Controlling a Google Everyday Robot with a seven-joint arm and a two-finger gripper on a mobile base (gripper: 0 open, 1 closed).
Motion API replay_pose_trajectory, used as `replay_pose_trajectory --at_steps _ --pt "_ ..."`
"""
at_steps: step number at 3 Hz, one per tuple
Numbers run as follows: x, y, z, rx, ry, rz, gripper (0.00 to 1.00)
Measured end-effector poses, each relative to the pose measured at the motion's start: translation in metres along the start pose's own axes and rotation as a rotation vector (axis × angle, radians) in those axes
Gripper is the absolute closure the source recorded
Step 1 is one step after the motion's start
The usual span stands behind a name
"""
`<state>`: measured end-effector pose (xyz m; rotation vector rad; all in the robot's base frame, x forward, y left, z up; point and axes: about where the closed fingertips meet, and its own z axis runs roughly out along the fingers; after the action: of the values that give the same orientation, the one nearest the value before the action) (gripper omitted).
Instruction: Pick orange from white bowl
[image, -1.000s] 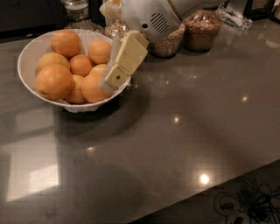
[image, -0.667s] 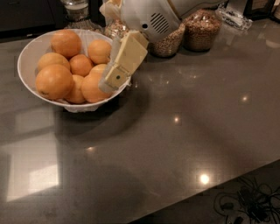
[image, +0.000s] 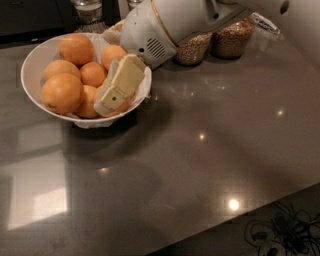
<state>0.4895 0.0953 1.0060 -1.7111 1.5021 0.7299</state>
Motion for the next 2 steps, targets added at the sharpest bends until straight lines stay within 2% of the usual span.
replay_pose_trajectory --at_steps 1,2 --pt "0.0056 -0.0187 0.0365 -0.034 0.011 0.04 0.0" --pt "0.0056 -0.0187 0.0365 -0.034 0.011 0.04 0.0"
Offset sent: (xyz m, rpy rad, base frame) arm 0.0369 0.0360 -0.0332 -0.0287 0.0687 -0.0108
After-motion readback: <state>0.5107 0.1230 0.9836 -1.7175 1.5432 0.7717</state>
